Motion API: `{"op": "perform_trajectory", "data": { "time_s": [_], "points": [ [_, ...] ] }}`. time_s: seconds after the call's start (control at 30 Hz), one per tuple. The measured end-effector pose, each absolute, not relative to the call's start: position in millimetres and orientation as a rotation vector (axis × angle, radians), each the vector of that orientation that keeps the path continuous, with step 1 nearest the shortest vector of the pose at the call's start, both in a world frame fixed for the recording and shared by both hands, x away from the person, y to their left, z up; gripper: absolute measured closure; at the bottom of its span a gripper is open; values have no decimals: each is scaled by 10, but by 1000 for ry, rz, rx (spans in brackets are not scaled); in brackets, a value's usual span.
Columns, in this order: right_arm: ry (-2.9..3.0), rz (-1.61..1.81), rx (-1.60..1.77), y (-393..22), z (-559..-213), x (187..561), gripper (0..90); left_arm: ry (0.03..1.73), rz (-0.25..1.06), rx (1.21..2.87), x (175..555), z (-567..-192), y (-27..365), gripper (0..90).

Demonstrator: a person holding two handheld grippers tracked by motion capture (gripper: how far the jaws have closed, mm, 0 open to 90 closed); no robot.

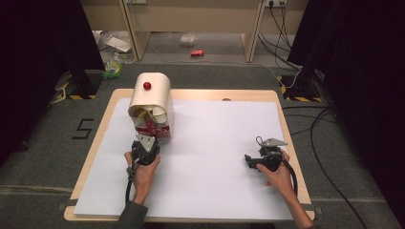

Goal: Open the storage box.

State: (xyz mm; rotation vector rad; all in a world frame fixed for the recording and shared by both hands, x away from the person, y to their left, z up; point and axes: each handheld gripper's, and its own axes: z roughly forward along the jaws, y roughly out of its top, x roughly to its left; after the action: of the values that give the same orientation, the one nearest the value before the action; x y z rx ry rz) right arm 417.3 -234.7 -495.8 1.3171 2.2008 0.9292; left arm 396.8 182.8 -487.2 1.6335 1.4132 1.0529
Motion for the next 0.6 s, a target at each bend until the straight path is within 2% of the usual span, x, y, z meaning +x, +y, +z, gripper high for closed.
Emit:
{"op": "perform_trajectory", "data": {
  "time_s": [0.13,0.6],
  "points": [
    [2201,929,1317,-2347,-4958,4173,138,1427,1100,1628,3970,-4890,1777,726],
    [2201,929,1316,-2348,-4958,4175,138,1491,1098,1571,3980,-4886,1727,731]
  ]
}}
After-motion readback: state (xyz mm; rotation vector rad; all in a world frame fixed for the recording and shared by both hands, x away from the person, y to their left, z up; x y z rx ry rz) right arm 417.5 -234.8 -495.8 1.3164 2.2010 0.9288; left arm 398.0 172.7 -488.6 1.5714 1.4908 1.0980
